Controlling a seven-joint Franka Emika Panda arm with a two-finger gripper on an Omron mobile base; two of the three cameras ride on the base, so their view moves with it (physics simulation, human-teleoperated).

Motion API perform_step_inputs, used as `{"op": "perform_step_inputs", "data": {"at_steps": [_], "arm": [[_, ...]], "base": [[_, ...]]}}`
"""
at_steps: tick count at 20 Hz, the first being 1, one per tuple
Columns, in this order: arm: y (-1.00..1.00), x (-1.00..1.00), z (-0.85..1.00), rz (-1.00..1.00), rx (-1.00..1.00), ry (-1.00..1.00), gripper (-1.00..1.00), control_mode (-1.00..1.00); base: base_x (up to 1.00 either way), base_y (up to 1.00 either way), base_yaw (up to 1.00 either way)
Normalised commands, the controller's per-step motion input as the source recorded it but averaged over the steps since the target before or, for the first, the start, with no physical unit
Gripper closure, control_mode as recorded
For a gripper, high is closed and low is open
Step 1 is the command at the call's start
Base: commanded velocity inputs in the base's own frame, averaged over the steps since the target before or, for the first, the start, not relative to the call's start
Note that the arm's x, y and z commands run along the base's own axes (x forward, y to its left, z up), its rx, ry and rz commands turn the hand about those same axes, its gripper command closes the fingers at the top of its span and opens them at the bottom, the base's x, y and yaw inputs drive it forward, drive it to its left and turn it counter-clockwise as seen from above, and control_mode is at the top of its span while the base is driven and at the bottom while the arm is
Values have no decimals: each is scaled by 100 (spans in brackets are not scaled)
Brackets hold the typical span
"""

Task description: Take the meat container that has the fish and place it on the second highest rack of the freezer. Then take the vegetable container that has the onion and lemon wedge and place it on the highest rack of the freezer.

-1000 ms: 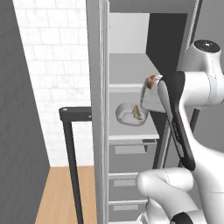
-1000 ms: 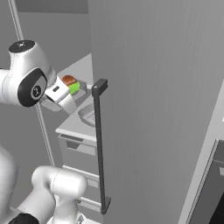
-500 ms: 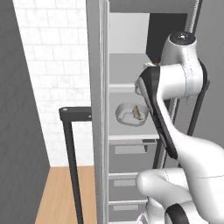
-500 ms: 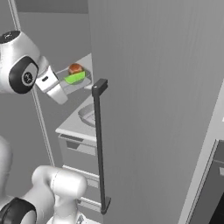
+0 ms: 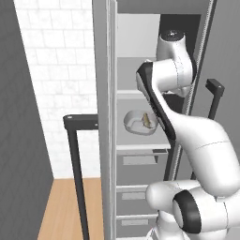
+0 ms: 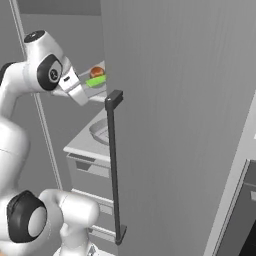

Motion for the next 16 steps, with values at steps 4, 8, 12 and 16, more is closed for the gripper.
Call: {"op": "perform_step_inputs", "data": {"at_steps": [4,8,12,16], "arm": [[-6,92,-24,0,0,1,100,-100],[0,80,0,0,0,2,100,-100],[0,79,0,0,0,1,100,-100],[0,63,-4,0,0,0,100,-100]], "base": [[0,0,0],[0,0,0],[0,0,0],[0,0,0]]}}
